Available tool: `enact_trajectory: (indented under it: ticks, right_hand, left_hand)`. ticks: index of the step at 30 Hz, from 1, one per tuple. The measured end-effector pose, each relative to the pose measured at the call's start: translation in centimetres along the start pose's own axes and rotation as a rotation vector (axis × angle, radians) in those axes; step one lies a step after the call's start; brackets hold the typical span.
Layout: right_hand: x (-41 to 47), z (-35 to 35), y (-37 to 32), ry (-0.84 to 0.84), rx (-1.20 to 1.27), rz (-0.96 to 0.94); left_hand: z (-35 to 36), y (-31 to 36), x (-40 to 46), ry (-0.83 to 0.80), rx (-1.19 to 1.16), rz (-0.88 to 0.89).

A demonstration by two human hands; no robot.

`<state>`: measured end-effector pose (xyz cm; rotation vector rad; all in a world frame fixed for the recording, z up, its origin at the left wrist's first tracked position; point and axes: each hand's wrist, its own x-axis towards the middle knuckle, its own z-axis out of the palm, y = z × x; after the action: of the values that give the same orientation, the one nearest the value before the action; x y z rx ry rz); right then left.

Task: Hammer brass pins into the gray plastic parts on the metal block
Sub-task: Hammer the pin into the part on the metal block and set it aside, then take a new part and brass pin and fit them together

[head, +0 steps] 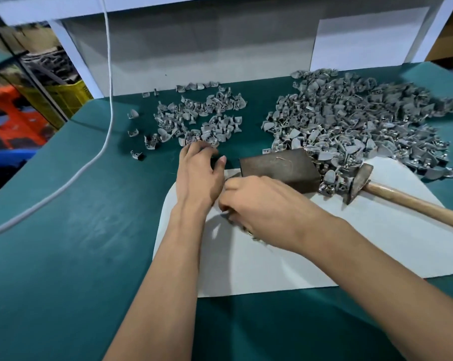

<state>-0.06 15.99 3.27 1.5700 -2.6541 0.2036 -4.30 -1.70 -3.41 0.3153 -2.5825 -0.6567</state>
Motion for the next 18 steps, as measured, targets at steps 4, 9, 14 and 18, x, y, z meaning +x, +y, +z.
enact_trajectory:
  ticks: [4,9,14,18]
  right_hand:
    - [0.4,1.0,-0.6,-0.063,-0.106,0.038]
    - [0.1,1.0,-0.7,-0.102,-0.069,0.125]
    - [-1.2,1.1,-0.1,-0.028,-0.032,0.081]
    - [-2.8,1.4,2.1,0.138,0.223,0.122]
  left_hand:
    - [-0.1,0.4,-0.4,0.027,-0.106,0.01]
    - [-0.1,0.6,-0.4,0.035,-0.139,0.002]
    - [-0.1,0.3,-0.3,0.064,-0.117,-0.012]
    - [-0.5,1.4,-0.7,0.143,-0.19,-0.052]
